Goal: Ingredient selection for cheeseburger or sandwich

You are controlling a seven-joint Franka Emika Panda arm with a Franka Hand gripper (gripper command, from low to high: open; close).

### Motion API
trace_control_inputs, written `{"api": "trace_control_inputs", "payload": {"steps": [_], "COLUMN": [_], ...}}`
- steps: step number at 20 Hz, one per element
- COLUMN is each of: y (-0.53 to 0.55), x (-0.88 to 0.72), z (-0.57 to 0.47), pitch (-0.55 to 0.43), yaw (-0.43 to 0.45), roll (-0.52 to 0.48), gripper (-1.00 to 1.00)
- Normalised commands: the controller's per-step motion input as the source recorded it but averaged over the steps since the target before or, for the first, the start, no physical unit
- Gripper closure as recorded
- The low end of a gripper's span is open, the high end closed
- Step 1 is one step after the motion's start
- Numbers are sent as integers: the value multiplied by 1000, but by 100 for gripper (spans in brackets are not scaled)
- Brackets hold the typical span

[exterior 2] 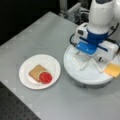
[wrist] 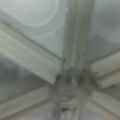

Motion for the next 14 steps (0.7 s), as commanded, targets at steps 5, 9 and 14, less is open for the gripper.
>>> {"api": "trace_control_inputs", "payload": {"steps": [5,9,14], "y": [-40,7,21], "x": [-188,-203,-210], "z": [-123,-139,-172], "pitch": [-151,-161,-180], "yaw": [45,49,42], "roll": [-48,-48,-35], "gripper": [-100,-100,-100]}}
